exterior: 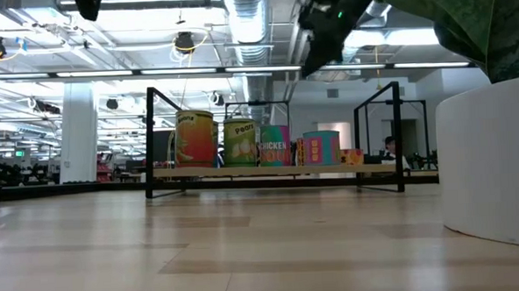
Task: Pick and place cans onto a shelf
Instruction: Return to Home Position
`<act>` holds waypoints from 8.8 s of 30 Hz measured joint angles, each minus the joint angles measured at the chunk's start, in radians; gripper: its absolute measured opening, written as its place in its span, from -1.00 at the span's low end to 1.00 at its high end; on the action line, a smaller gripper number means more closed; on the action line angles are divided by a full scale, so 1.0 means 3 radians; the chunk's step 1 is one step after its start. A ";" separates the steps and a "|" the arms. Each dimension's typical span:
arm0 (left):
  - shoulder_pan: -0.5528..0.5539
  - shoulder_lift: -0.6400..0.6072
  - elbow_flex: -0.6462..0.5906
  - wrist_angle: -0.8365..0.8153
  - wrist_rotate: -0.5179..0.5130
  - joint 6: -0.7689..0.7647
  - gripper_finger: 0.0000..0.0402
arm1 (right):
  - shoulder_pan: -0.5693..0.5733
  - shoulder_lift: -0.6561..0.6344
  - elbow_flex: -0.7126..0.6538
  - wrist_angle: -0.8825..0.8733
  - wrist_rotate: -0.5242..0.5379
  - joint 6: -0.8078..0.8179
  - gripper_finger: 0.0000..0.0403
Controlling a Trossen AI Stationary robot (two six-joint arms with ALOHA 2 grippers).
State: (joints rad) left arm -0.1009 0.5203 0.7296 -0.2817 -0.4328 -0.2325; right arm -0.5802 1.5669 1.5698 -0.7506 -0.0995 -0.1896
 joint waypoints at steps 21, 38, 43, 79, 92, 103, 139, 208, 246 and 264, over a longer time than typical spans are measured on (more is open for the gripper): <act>0.0000 0.0736 0.0000 0.0004 0.0001 -0.0262 -0.74 | 0.0209 0.1007 0.0016 -0.0464 -0.0114 0.0632 -0.91; 0.0000 0.0754 0.0000 0.0010 0.0000 -0.0264 -0.74 | 0.0291 0.1020 -0.0150 -0.0434 0.0165 0.0748 -0.95; -0.0001 0.0754 0.0000 0.0010 0.0000 -0.0264 -0.74 | 0.0264 0.1015 -0.0208 -0.0351 0.0163 0.0746 -0.95; -0.0001 0.0752 0.0001 0.0008 0.0000 -0.0278 -0.74 | 0.0478 0.0983 0.0212 -0.0968 0.0603 0.0772 -0.95; 0.0000 0.0752 0.0001 0.0001 0.0000 -0.0276 -0.74 | 0.0744 0.0983 0.0186 -0.1465 0.0602 0.0895 -0.95; 0.0000 0.0752 0.0001 -0.0001 0.0000 -0.0277 -0.74 | 0.0950 0.0983 0.0185 -0.1691 0.0782 0.1087 -0.94; -0.0001 0.0754 0.0001 -0.0035 -0.0001 -0.0266 -0.74 | 0.2308 -0.1700 0.0184 -0.1761 0.1374 0.1780 -0.88; 0.0000 -0.1714 -0.1943 0.0428 0.0356 -0.0377 -0.74 | 0.2953 -0.5218 -0.4899 0.2268 0.1636 0.0730 -0.86; 0.0000 -0.1699 -0.1920 -0.0630 0.0398 0.0015 -0.74 | 0.2952 -0.5114 -0.5213 0.2734 0.1634 0.1071 -0.84; 0.0000 -0.1699 -0.1924 -0.0632 0.0398 0.0015 -0.74 | 0.2952 -0.5114 -0.5215 0.2732 0.1636 0.1073 -0.84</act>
State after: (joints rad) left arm -0.1009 0.0105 0.1524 -0.4713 -0.3134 -0.2279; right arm 0.3054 0.0326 0.0051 0.0690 0.3912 0.1322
